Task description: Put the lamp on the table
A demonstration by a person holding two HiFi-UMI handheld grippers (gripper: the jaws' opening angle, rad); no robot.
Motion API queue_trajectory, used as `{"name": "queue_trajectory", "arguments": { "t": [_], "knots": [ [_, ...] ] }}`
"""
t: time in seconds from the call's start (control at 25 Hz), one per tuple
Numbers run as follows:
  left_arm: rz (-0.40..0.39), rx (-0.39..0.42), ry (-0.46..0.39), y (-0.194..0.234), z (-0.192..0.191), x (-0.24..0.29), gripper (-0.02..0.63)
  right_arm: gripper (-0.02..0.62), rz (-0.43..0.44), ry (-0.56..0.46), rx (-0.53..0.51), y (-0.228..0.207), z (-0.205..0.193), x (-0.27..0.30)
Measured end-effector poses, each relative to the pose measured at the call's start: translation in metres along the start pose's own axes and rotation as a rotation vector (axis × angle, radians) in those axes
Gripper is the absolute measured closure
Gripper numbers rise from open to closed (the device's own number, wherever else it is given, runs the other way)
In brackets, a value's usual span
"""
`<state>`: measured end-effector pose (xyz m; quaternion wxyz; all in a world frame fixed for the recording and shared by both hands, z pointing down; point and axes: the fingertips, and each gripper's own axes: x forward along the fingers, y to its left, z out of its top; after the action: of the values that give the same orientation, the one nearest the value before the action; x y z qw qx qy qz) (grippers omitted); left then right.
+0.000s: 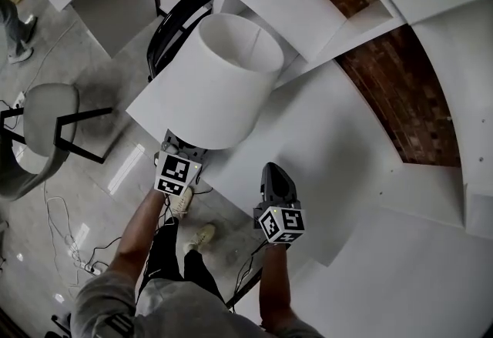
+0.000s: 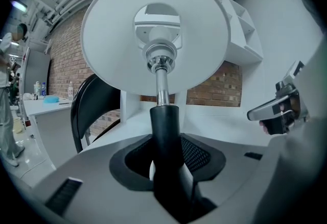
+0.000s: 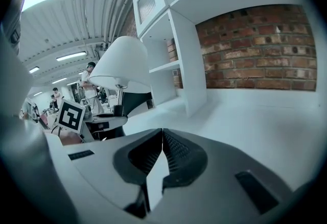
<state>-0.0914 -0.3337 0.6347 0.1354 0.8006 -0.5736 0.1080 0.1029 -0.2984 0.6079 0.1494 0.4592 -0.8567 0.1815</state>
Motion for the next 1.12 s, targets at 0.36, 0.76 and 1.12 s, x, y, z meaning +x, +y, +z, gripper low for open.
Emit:
{"name": "queue_trajectory", "arguments": {
  "t": [0.36, 0.76, 1.12],
  "knots": [
    [-0.013, -0.019, -0.086, 0.002, -0.001, -0.009, 0.451, 0.572, 0.014, -0.018, -0.028, 0.004, 0.003, 0.008],
    [-0.018, -0.022, -0.155, 0.003, -0.002, -0.018, 0.451, 0.572, 0.045, -0.015, -0.063, 0.019, -0.007, 0.015],
    [0.001, -0.002, -0.22, 0.001, -0.005, -0.027, 0.451, 0.572, 0.07, -0.013, -0.082, 0.031, -0.015, 0.017]
  ]
}}
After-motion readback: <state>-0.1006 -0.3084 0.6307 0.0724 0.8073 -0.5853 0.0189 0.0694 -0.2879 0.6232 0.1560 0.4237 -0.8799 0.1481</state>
